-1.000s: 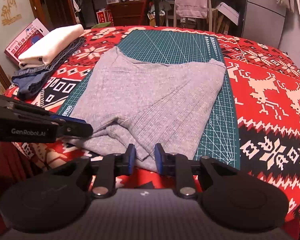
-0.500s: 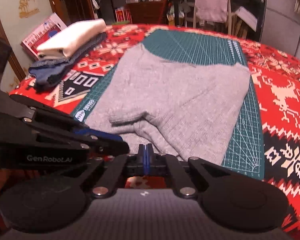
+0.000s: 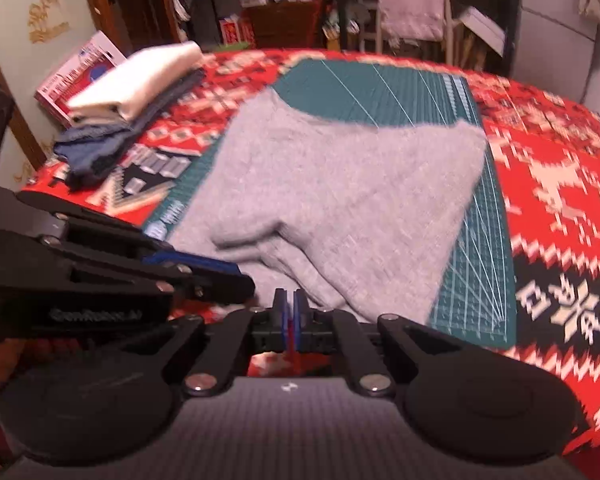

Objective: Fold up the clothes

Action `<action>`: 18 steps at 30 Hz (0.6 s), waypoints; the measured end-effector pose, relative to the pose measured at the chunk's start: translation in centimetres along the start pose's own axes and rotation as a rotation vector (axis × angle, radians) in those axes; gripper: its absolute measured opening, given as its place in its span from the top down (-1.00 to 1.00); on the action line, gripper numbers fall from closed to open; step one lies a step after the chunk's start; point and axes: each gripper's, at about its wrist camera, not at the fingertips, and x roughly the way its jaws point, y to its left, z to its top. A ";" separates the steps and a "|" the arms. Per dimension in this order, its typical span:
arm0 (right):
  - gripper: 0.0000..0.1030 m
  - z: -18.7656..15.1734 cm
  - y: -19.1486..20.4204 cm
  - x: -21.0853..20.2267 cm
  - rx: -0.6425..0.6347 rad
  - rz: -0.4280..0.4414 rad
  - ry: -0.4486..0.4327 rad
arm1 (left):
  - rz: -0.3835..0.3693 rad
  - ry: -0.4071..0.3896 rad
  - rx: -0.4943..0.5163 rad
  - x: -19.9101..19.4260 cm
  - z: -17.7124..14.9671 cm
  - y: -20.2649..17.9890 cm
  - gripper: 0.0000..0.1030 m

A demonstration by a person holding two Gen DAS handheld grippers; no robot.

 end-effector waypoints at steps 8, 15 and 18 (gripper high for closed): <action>0.95 -0.1 -1.4 -1.4 0.053 -0.012 -0.011 | -0.005 0.013 0.024 0.1 -0.3 -0.7 0.86; 0.95 -0.5 -2.9 -1.1 0.093 -0.041 0.032 | 0.020 0.020 0.007 -0.2 -0.2 -0.1 0.86; 0.94 -0.7 -3.2 -1.5 0.110 -0.037 0.038 | 0.016 0.013 -0.016 -1.8 0.1 0.7 0.86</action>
